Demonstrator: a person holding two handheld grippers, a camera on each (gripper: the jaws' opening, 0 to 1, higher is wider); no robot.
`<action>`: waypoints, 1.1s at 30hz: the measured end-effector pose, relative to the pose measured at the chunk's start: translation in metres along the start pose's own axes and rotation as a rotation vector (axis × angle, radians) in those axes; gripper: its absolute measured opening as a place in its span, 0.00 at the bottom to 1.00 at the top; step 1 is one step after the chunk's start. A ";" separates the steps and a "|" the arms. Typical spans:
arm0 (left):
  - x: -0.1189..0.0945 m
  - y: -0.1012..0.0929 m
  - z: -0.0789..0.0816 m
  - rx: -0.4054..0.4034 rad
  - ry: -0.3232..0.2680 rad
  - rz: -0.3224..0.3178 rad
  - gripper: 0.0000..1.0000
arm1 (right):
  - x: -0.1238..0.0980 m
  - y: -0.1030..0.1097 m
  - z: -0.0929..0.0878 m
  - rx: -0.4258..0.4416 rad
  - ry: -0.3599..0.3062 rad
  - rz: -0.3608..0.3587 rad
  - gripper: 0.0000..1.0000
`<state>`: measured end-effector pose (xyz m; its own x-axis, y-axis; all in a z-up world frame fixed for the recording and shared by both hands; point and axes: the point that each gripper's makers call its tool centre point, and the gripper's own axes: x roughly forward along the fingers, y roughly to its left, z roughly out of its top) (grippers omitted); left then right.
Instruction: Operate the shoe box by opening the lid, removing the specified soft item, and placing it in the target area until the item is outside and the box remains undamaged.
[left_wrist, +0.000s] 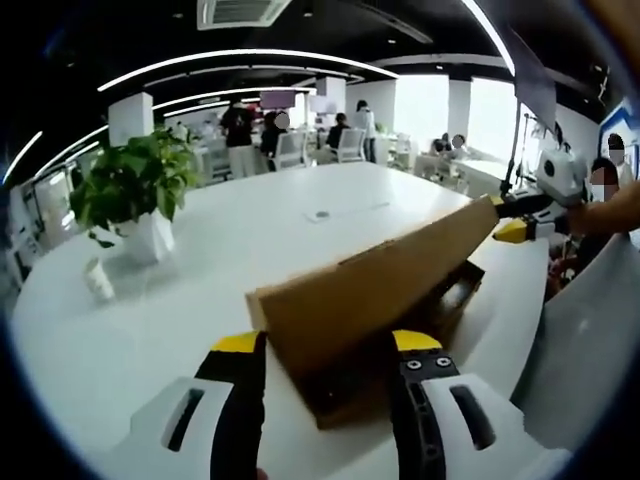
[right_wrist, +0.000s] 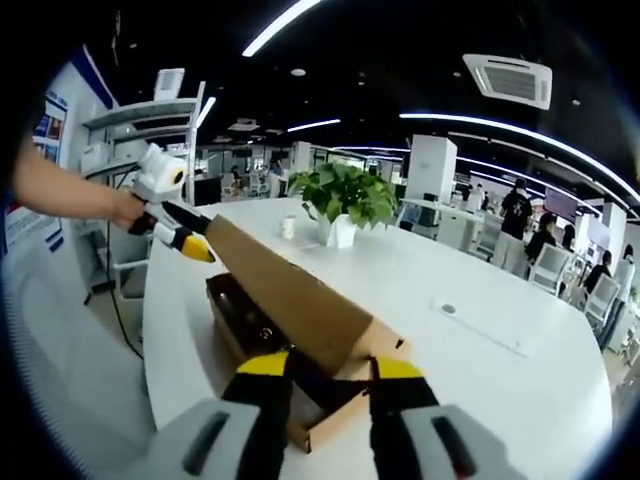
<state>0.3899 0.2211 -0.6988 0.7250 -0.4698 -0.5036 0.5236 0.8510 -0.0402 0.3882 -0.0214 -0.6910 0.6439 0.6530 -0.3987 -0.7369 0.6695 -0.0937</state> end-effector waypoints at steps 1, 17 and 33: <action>0.000 0.001 0.002 -0.002 -0.005 0.005 0.46 | 0.000 -0.001 0.002 0.001 -0.004 -0.002 0.27; 0.000 0.017 0.017 -0.015 -0.033 0.056 0.32 | 0.003 -0.013 0.017 0.005 -0.031 -0.030 0.24; 0.003 0.029 0.033 -0.022 -0.055 0.082 0.24 | 0.008 -0.026 0.032 0.021 -0.062 -0.060 0.24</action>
<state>0.4224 0.2367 -0.6729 0.7890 -0.4098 -0.4578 0.4517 0.8919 -0.0199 0.4197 -0.0221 -0.6625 0.6988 0.6315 -0.3360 -0.6925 0.7149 -0.0967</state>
